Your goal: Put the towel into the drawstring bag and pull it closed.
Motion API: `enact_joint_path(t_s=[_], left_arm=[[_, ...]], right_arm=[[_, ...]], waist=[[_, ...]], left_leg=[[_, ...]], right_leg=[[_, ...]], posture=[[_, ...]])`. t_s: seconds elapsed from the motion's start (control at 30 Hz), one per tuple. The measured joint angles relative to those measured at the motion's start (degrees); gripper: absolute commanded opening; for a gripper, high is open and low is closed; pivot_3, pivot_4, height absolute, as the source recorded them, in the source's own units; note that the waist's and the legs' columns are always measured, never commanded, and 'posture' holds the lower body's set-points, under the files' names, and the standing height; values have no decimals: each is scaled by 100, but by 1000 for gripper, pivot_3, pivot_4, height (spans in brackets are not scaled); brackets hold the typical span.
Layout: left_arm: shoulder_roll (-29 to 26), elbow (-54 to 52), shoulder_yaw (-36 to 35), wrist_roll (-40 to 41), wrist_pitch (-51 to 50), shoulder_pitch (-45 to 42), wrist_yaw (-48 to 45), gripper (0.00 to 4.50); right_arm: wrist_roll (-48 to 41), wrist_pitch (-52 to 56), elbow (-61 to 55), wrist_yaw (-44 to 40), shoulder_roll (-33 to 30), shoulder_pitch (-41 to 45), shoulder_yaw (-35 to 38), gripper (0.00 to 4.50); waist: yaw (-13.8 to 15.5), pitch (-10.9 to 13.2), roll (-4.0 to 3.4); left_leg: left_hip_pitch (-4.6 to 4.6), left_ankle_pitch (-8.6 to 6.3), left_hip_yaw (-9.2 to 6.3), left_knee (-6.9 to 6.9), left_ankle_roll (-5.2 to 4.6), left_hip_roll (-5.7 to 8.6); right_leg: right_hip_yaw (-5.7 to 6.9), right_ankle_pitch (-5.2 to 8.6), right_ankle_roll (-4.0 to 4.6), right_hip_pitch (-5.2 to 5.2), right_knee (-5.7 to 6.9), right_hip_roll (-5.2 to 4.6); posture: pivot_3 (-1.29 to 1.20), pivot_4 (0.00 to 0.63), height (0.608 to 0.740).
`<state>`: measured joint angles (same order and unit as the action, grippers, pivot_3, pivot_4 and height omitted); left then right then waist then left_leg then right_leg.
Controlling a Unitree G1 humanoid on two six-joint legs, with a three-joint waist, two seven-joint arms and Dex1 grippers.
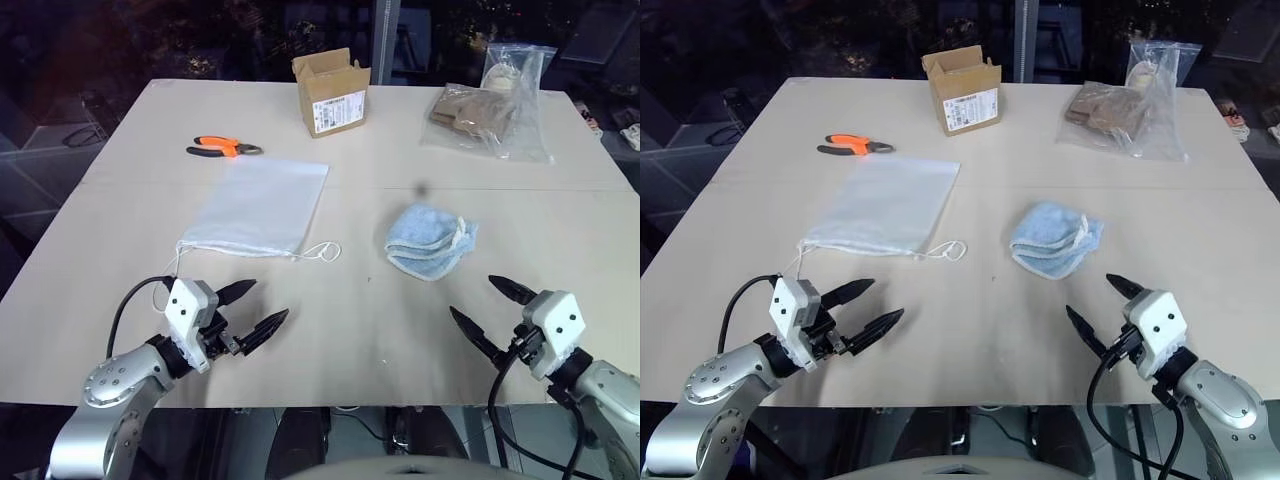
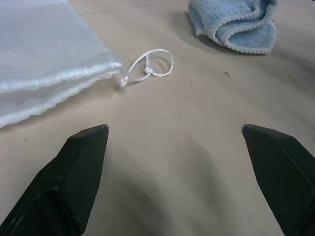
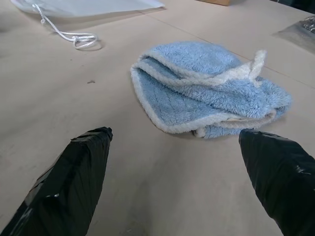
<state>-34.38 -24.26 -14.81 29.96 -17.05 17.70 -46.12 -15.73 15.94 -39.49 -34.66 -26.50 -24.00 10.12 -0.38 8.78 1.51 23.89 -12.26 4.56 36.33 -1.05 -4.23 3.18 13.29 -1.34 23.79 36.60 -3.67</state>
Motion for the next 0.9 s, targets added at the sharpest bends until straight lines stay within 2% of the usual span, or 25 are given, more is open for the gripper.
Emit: enact_joint_path(t_s=[0.13, 0.2, 0.27, 0.33, 0.37, 0.47, 0.57, 0.8, 0.87, 0.9], left_arm=[[135, 354, -62, -243, 280, -380, 259, 4500], [113, 895, -276, -892, 941, -905, 743, 4500], [-67, 1110, -335, -1411, 1499, -973, 907, 4500], [-492, 1606, -304, -2434, 2260, -994, 1206, 4500], [-524, 1667, -303, -2553, 2347, -1004, 1254, 4500], [-794, 2148, -60, -3485, 3214, -1211, 1601, 4500], [-963, 2635, 202, -4058, 3702, -1528, 1842, 4500], [-1042, 4178, 1148, -5047, 4385, -3253, 2363, 4500], [-1048, 4473, 1429, -5200, 4551, -3548, 2357, 3839], [-1047, 4599, 1549, -5246, 4625, -3638, 2342, 3741]], right_arm=[[-176, -218, -27, -313, -91, 115, -157, 4437], [-466, -460, -416, -800, -285, 421, -629, 4437], [-634, -511, -644, -996, -394, 478, -750, 4437], [-831, -477, -704, -1193, -663, 473, -809, 4437], [-849, -475, -704, -1209, -676, 473, -809, 4437], [-1002, -448, -727, -1236, -755, 486, -836, 4437], [-1024, -445, -760, -1228, -798, 469, -909, 4437], [-976, -481, -817, -1074, -795, 403, -1042, 4437], [-907, -516, -831, -987, -759, 380, -1044, 4500], [-864, -540, -832, -945, -712, 376, -1044, 4500]], waist=[[10, 6, -7], [16, 4, -2], [18, -4, 7], [39, -4, 9], [42, -3, 8], [124, -2, 8], [159, -1, 7], [200, -1, 11], [194, -3, 12], [167, -3, 14]], left_leg=[[-6, -2, -6, 4, 4, 1], [-8, -11, -31, 10, 20, 0], [-14, -13, -33, 10, 23, 0], [-7, -1, -25, 10, 2, 2], [-5, -1, -25, 10, 2, 2], [-2, -6, -21, 5, -2, 1], [0, -6, -25, 4, -2, -1], [-1, -4, -16, 11, -3, 4], [-1, -4, -5, 11, -3, 6], [0, -5, 14, 11, -3, 4]], right_leg=[[3, 0, -1, -1, 1, 0], [13, -1, 0, -5, 4, 9], [14, -1, 0, -8, 5, 5], [11, -1, 1, -6, 1, -1], [11, -1, 1, -6, 0, -2], [11, -1, 2, -4, -9, -6], [18, -1, 1, -5, -9, -9], [20, -2, -2, -9, -1, -3], [12, -3, -2, -8, 3, 0], [11, -3, -3, -7, 3, 4]], posture=[[0, 150, 740], [0, 150, 740], [0, 150, 740], [0, 150, 740], [0, 150, 740], [0, 150, 740], [0, 150, 740], [0, 150, 740], [0, 150, 740], [0, 150, 740]])
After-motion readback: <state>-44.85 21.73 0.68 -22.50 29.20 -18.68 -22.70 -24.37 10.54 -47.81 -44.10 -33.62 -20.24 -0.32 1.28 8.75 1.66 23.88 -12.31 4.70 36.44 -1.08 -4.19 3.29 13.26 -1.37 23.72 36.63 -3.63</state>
